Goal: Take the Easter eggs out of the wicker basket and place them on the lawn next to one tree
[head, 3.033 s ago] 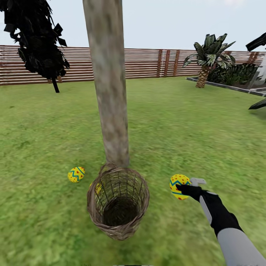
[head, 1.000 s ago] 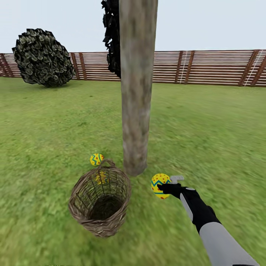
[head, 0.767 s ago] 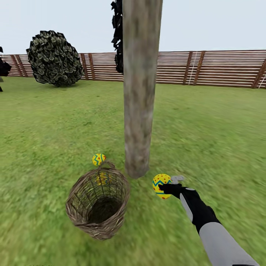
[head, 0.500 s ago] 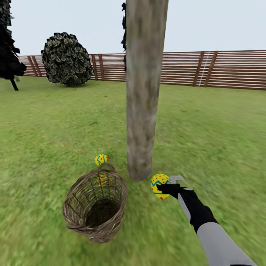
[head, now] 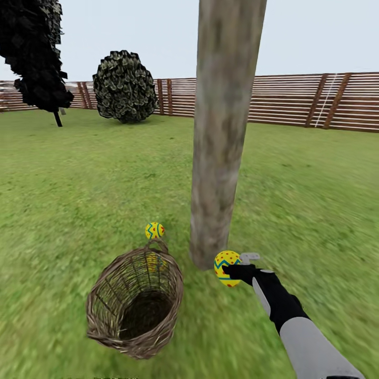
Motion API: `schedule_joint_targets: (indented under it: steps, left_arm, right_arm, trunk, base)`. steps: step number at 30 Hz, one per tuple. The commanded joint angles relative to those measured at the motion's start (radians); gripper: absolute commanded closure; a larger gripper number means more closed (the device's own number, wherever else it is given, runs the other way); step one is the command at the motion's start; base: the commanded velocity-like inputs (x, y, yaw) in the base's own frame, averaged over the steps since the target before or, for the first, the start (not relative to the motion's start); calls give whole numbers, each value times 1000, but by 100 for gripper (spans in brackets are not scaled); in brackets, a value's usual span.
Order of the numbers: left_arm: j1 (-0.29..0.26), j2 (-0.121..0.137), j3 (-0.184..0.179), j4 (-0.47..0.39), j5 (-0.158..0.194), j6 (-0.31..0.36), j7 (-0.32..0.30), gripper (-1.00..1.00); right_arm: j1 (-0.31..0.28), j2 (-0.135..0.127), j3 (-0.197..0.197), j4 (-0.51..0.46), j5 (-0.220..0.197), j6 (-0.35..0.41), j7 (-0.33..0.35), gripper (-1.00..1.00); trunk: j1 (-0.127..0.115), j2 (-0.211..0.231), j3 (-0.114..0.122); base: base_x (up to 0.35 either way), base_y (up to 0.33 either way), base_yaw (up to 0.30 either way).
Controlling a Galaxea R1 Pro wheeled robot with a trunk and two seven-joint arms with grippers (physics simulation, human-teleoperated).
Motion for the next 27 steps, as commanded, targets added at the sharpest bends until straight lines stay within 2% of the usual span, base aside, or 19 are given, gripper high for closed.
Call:
schedule_joint_targets:
  steps: [1,2,3,5,8,10,12,17,22,23,27]
  left_arm:
    - [0,0,6,1,23,7,5,-100]
    - [0,-1,20,-4,58,11,6,-100]
    - [1,-1,26,-10,79,13,6,-100]
    - [1,-1,32,-25,100,15,6,-100]
    - [4,-1,35,-38,104,14,4,-100]
    - [12,0,35,-42,104,13,2,-100]
    - [15,-1,36,-43,104,13,2,-100]
    - [16,-1,35,-57,104,13,2,-100]
    - [16,-1,33,-60,103,12,3,-100]
    - [16,-1,33,-60,103,11,3,-100]
    - [16,-1,32,-62,103,11,-1,-100]
  right_arm:
    - [-1,3,-3,3,1,4,4,100]
    - [-1,6,-4,7,1,2,4,100]
    - [-1,7,-4,8,1,1,4,100]
    - [-1,8,-5,10,1,-3,3,100]
    - [-1,8,-5,26,1,-26,4,100]
    - [-6,8,-7,103,1,-120,1,100]
    - [-31,9,-8,169,1,-161,-15,100]
    - [-67,8,-8,253,-1,-209,-44,100]
    - [-184,8,-13,425,-13,-252,-55,100]
    - [-198,10,-14,443,-14,-254,-81,100]
    - [-213,38,-15,463,-15,-257,-140,100]
  trunk:
    - [0,0,0]
    - [0,0,0]
    - [0,-1,-4]
    - [1,-1,-12]
    - [3,-2,-23]
    - [4,-2,-31]
    - [4,-3,-39]
    - [7,-4,-58]
    - [9,-5,-77]
    - [9,-5,-81]
    - [11,-6,-97]
  base:
    - [25,-32,274]
    - [13,-16,171]
    - [8,-10,110]
    - [3,-4,46]
    - [1,-1,14]
    - [0,0,3]
    - [0,0,1]
    - [0,0,0]
    - [0,0,0]
    - [0,0,0]
    - [0,0,0]
